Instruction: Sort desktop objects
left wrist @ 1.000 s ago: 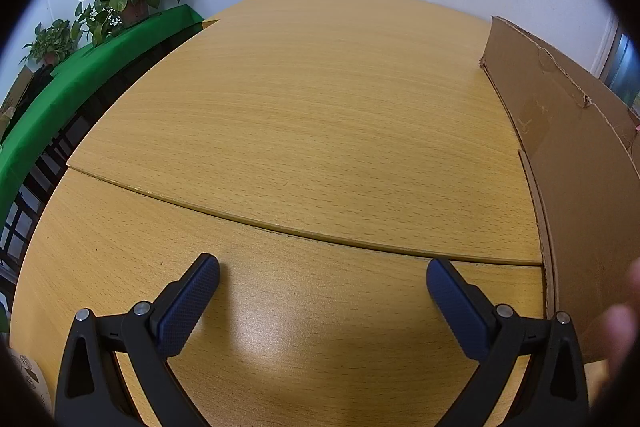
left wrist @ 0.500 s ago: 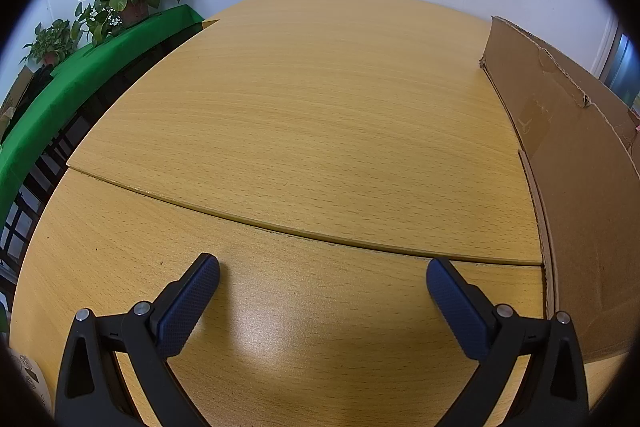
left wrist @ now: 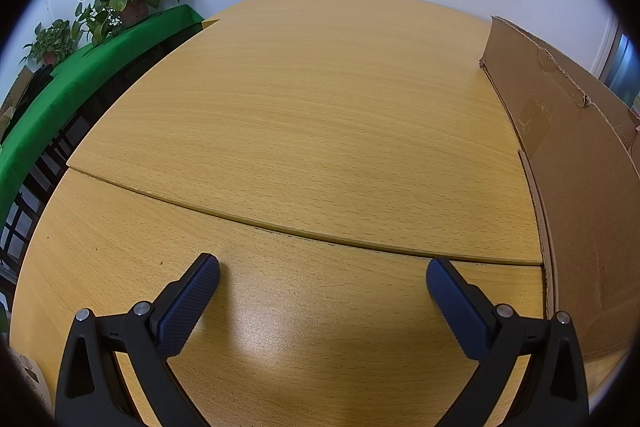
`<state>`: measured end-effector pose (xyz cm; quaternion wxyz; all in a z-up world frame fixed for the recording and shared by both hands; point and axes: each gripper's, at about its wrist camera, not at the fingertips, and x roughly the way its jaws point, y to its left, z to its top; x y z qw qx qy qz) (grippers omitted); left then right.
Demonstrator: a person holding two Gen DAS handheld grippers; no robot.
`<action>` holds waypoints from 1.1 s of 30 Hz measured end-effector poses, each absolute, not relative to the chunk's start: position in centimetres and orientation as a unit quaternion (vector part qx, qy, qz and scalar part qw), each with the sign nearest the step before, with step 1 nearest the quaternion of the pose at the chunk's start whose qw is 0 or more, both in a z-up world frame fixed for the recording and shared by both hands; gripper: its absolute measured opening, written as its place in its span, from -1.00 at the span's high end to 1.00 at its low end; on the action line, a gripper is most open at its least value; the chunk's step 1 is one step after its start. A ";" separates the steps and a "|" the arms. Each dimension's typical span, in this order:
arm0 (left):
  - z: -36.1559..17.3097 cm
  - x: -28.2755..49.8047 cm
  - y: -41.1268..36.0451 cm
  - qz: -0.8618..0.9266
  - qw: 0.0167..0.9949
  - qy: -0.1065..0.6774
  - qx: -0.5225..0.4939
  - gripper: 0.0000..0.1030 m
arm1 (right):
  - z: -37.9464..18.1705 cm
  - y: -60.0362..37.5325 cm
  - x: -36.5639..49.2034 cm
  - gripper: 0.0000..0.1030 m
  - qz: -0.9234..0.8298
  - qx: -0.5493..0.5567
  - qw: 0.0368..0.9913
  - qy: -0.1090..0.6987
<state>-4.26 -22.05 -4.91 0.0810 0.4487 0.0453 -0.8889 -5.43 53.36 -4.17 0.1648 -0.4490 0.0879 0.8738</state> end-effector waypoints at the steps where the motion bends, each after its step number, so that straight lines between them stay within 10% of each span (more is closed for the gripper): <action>1: -5.0 -4.2 -22.0 -0.889 0.081 0.045 0.449 -1.00 | -4.2 53.4 -5.4 -1.00 0.874 -0.449 0.165 0.088; 21: -3.5 -1.3 -20.7 -0.902 0.080 0.038 0.422 -0.94 | -3.9 52.5 -4.2 -1.00 0.847 -0.501 0.149 0.094; 33: 8.3 12.7 -9.9 -0.925 -0.147 0.063 0.345 -0.96 | 9.6 36.0 13.4 -1.00 0.970 -0.226 -0.066 -0.063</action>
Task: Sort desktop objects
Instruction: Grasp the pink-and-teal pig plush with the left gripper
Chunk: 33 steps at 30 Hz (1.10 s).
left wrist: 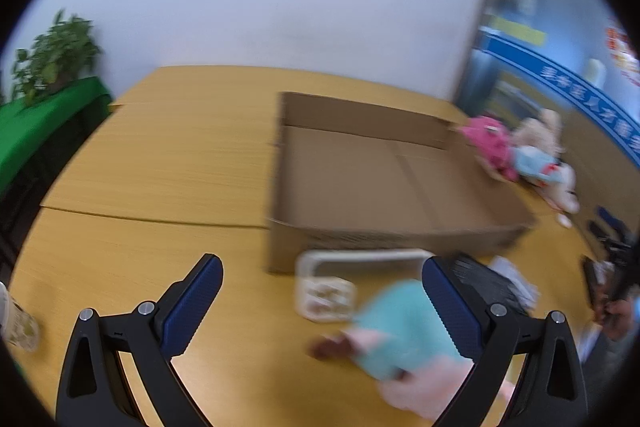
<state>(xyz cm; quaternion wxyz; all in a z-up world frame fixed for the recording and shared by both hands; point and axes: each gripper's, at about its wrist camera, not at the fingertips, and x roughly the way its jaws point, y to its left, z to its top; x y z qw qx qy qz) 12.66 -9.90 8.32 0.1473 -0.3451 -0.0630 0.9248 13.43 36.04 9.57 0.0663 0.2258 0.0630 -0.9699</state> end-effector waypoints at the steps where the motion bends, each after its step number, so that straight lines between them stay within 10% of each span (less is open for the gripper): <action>1: 8.5 14.1 -8.8 0.922 0.175 -0.073 -0.339 -0.96 | 9.5 34.6 13.6 -1.00 -0.965 0.242 0.087 0.059; 10: 2.9 14.1 -7.3 0.848 0.206 -0.211 -0.439 -0.96 | 6.8 19.8 18.1 -1.00 -0.885 0.339 0.316 0.036; 16: -1.6 12.7 -6.5 0.796 0.237 -0.272 -0.486 -0.87 | 3.4 15.2 18.5 -0.96 -0.849 0.396 0.343 0.076; 25: -2.7 13.8 -7.7 0.794 0.243 -0.278 -0.483 -0.49 | 1.3 12.0 19.6 -0.38 -0.802 0.445 0.388 0.086; 33: -2.7 14.0 -8.5 0.787 0.261 -0.276 -0.487 -0.38 | -0.9 11.5 17.1 -0.42 -0.758 0.518 0.392 0.058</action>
